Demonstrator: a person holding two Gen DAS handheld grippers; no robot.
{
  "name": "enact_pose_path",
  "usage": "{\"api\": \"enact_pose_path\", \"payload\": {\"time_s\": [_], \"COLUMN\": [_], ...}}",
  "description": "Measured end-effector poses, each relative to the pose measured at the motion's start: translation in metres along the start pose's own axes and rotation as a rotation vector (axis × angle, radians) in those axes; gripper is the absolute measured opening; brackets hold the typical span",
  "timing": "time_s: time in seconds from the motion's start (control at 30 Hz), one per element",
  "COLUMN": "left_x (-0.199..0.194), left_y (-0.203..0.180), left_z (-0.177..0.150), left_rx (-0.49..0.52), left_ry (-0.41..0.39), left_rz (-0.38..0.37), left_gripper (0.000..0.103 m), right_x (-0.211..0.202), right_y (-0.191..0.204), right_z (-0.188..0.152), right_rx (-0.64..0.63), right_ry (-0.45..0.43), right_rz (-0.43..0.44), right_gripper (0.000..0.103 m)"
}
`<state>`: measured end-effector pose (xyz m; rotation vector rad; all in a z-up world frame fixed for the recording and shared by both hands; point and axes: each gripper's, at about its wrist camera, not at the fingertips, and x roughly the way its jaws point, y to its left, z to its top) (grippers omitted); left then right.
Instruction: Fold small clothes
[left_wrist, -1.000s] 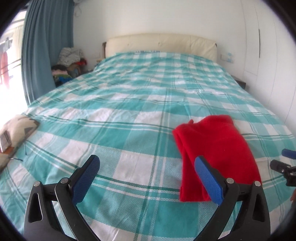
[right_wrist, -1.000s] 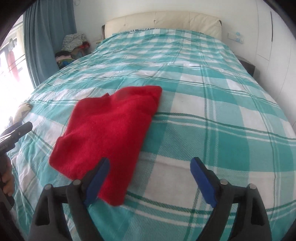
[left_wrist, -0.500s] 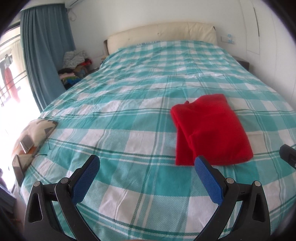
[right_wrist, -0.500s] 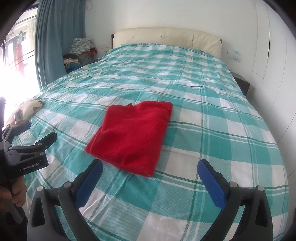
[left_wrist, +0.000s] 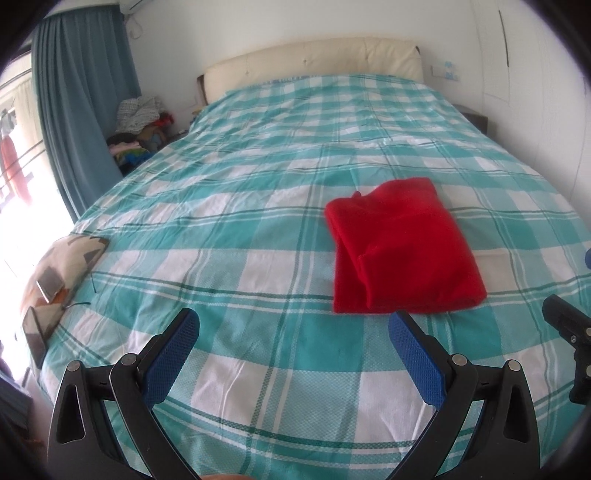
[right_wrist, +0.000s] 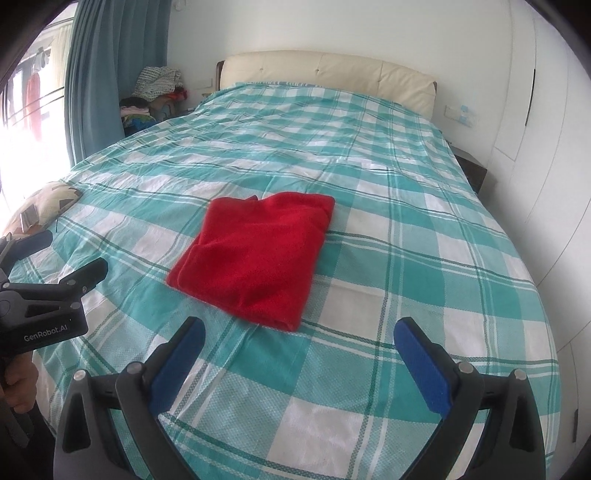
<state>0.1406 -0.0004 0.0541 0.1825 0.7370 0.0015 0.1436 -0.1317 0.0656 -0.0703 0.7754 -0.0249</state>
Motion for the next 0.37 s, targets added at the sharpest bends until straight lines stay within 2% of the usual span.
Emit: {"api": "enact_pose_path", "payload": {"time_s": [0.07,0.23,0.37], "left_x": [0.0025,0.0049,-0.0032], "left_y": [0.0006,-0.0003,-0.0053], "left_z": [-0.0027,-0.0083,-0.0091], "left_rx": [-0.009,-0.016,0.022], "left_ry": [0.014,0.025,-0.006], "left_rz": [-0.017,0.000,0.013], "left_gripper": [0.103,0.103,0.102], "right_x": [-0.0005,0.0025,0.0025], "right_y": [-0.0006,-0.0014,-0.0008], "right_z": [-0.0020,-0.0042,-0.0028], "right_rx": [0.005,0.009,0.018], "right_ry": [0.000,0.010,0.006], "right_rz": [0.002,0.006,0.005], "right_gripper": [0.101,0.101,0.101]}}
